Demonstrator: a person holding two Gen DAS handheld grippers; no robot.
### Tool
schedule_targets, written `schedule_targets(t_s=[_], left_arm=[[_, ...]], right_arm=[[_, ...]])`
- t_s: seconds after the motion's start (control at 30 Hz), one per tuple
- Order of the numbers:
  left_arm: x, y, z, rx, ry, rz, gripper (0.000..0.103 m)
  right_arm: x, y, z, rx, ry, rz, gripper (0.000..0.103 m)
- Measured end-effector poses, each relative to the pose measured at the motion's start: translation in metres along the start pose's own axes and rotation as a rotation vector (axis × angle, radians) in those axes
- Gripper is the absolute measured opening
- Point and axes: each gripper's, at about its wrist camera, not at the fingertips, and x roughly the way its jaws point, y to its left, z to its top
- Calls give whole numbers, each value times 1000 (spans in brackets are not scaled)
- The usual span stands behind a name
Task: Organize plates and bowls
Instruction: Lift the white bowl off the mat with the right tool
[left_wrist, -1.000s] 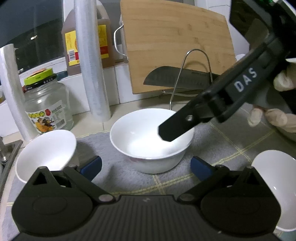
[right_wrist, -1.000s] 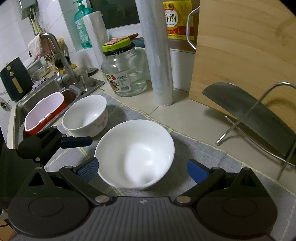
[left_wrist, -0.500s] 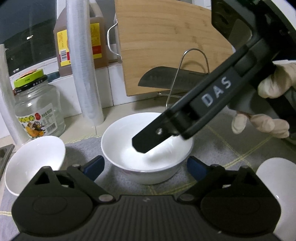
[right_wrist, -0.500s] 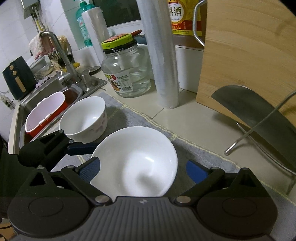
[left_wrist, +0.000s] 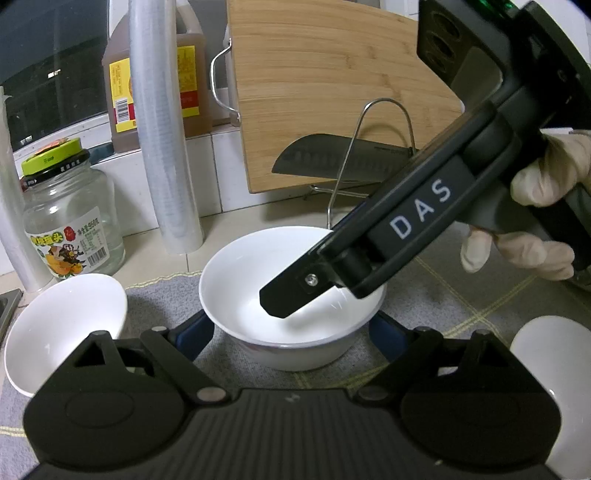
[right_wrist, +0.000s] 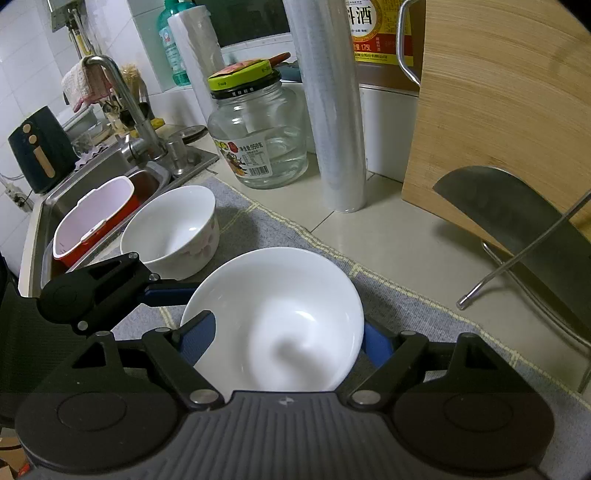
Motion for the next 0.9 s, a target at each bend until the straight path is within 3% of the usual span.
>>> schedule_targets(t_s=[0.9], left_arm=[[-46, -19, 12, 72, -12, -12, 90]], right_arm=[[-49, 33, -12, -28, -17, -10, 88]])
